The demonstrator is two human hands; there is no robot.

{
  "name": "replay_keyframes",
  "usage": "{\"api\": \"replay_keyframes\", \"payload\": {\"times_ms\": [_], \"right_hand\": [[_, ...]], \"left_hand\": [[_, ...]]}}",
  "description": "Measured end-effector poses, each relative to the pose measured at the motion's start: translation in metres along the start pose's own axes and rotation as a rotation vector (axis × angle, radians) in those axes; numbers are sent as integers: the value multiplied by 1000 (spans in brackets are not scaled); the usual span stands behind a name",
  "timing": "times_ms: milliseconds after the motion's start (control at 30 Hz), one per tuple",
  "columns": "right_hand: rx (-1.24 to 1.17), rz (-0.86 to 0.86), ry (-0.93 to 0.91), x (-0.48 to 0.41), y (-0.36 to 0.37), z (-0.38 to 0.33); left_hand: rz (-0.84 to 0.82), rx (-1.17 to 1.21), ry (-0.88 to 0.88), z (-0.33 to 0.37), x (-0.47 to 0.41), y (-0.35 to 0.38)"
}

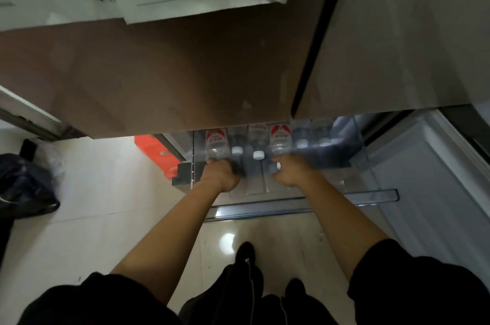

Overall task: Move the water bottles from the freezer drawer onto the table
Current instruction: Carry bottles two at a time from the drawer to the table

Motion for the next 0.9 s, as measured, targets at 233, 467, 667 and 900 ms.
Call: {"api": "replay_keyframes", "payload": {"times_ms": [233, 467, 667, 900], "right_hand": [[-104, 248, -137, 47, -17, 18], [-129, 408, -233, 89, -28, 12], [-232, 509, -197, 115, -44, 11], [-404, 474, -128, 106, -45, 15]], "left_hand": [[227, 79, -25, 27, 58, -15], [660, 16, -14, 51, 114, -27], [737, 85, 12, 53, 126, -30], [797, 304, -4, 50, 118, -15]]}}
Point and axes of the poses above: each hand's wrist, its own x-axis away from the middle knuckle, its own y-axis out of the palm, z = x × y, the point moved 2 cm from there along -x, towards the middle knuckle, and after that the axes turned 9 degrees about y, right-handed, at the moved point
